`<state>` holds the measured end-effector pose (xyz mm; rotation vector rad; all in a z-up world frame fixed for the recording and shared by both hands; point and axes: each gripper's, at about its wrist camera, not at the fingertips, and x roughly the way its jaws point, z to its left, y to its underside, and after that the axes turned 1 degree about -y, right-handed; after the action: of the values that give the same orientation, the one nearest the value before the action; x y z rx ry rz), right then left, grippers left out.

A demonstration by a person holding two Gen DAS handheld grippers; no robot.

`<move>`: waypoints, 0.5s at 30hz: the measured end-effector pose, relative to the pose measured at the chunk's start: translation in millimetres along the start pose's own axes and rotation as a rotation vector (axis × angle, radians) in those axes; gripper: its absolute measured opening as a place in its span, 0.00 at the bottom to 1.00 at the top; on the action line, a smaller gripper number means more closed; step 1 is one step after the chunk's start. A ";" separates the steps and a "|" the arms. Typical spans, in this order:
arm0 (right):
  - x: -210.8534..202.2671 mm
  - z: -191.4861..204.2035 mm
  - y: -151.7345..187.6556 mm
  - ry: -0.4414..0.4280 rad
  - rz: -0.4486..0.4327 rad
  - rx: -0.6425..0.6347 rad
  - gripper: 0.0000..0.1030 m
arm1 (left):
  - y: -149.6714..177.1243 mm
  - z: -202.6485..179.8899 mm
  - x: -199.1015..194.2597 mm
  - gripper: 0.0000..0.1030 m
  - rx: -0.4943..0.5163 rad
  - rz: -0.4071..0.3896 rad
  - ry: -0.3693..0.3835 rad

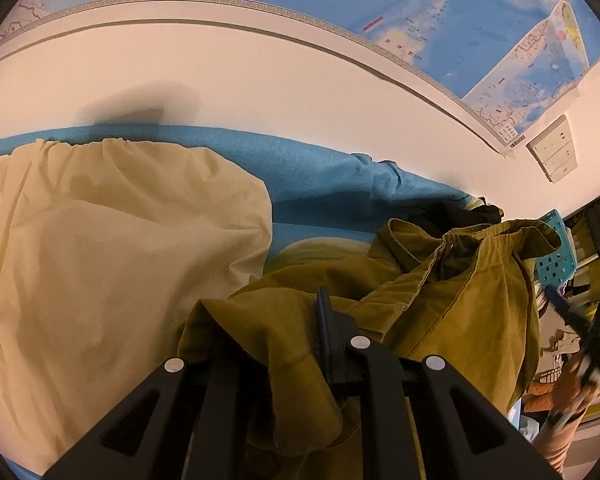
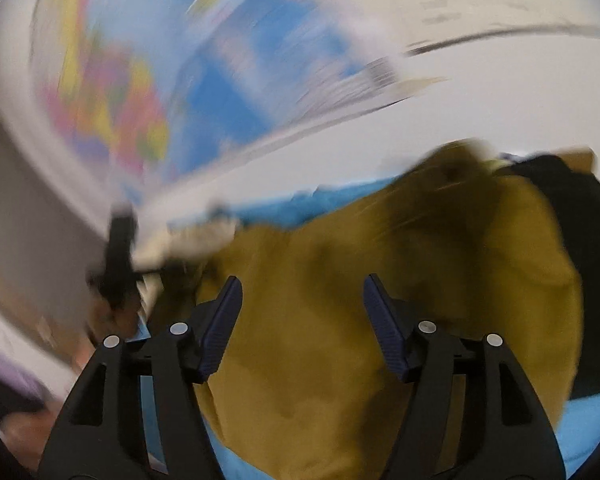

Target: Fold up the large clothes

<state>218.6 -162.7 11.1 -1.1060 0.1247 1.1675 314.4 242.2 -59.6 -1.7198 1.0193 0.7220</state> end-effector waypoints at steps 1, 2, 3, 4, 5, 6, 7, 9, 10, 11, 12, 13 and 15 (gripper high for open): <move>16.1 17.0 6.0 0.033 0.028 -0.070 0.61 | -0.3 0.0 -0.5 0.11 -0.001 0.001 0.001; 28.2 28.0 10.5 0.043 0.054 -0.109 0.62 | -0.6 0.1 -1.4 0.11 -0.001 0.002 0.003; 41.3 37.7 15.8 0.042 0.080 -0.144 0.63 | -0.6 0.0 -2.7 0.11 0.004 0.001 0.000; 50.9 43.8 19.1 0.045 0.095 -0.165 0.63 | -0.2 -1.0 -3.1 0.11 0.006 0.000 -0.003; 62.8 50.6 22.1 0.069 0.109 -0.195 0.63 | -0.4 -1.4 -3.2 0.11 0.006 0.000 -0.004; 69.7 54.3 22.1 0.093 0.113 -0.216 0.63 | -0.5 -1.6 -3.6 0.11 0.006 -0.001 -0.004; 79.0 58.0 23.9 0.129 0.114 -0.246 0.60 | -0.8 -1.7 -4.5 0.12 0.009 0.000 -0.001; 92.4 56.9 24.9 0.174 0.123 -0.274 0.16 | -0.8 -1.4 -5.1 0.12 0.003 0.003 0.011; 100.3 52.8 24.2 0.213 0.132 -0.277 0.08 | -0.7 -1.0 -7.1 0.13 -0.002 0.006 0.024; 105.8 45.3 22.5 0.221 0.144 -0.252 0.05 | -0.5 -0.6 -10.7 0.14 -0.006 0.004 0.048; 108.3 37.6 20.9 0.218 0.144 -0.223 0.03 | -0.1 -0.4 -14.0 0.17 -0.007 0.000 0.070; 109.5 31.3 19.6 0.213 0.144 -0.197 0.02 | 1.4 -1.2 -19.4 0.19 -0.003 -0.006 0.101; 109.4 22.6 19.0 0.202 0.140 -0.175 0.02 | 4.9 -5.0 -31.9 0.21 0.022 -0.033 0.152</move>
<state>242.8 -73.5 -54.5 -1.3875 0.2646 1.2057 295.1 246.3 -33.6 -1.7891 1.0957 0.5638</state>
